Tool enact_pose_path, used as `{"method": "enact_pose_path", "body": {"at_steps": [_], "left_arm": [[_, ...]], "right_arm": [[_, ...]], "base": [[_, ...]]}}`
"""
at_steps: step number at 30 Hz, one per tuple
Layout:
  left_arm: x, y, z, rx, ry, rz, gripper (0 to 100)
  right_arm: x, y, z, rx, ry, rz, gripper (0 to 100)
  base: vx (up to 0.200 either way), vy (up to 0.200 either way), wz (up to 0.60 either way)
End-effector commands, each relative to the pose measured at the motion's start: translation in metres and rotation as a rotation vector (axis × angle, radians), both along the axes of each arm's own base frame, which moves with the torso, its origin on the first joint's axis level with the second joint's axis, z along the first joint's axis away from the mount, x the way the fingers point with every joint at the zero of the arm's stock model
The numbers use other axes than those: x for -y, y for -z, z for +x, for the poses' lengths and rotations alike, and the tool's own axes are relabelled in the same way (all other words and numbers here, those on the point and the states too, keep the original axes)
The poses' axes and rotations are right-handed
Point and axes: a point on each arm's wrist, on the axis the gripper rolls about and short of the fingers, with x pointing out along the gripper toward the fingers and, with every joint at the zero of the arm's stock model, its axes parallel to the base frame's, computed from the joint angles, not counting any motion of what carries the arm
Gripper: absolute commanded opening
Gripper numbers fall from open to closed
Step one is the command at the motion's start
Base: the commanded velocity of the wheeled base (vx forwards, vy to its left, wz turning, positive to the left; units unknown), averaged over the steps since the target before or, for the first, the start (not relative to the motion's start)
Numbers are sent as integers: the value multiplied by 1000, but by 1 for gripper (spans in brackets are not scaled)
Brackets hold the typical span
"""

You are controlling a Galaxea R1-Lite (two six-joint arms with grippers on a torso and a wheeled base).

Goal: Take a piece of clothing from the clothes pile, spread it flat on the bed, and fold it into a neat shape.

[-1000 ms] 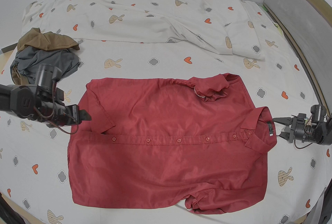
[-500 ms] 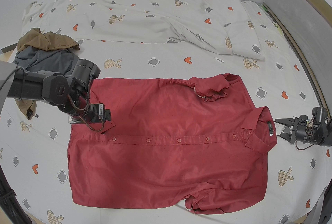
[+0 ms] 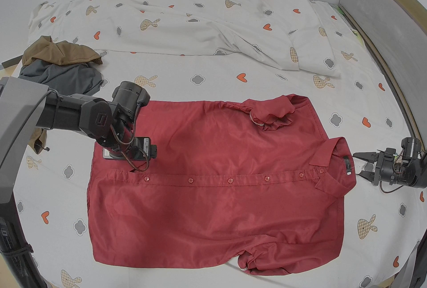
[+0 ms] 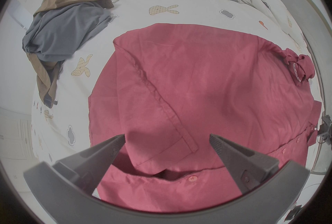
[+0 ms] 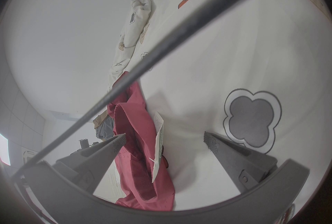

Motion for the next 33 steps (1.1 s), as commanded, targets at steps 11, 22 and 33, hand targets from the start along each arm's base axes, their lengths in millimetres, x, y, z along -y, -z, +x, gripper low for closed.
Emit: {"method": "enact_pose_path", "body": {"at_steps": [11,22,33], "left_arm": [[-7,17,12,-44,-49,61,100],[-51,-3,5,-26,-157,64,100],[-107,11,-18,-116,-288,61,100]], "right_arm": [[0,2,0,-7,-1,6,100],[0,2,0,-6,-4,8,100],[0,2,0,-7,-2,9,100]], "base": [[0,0,0],[0,0,0],[0,0,0]]}}
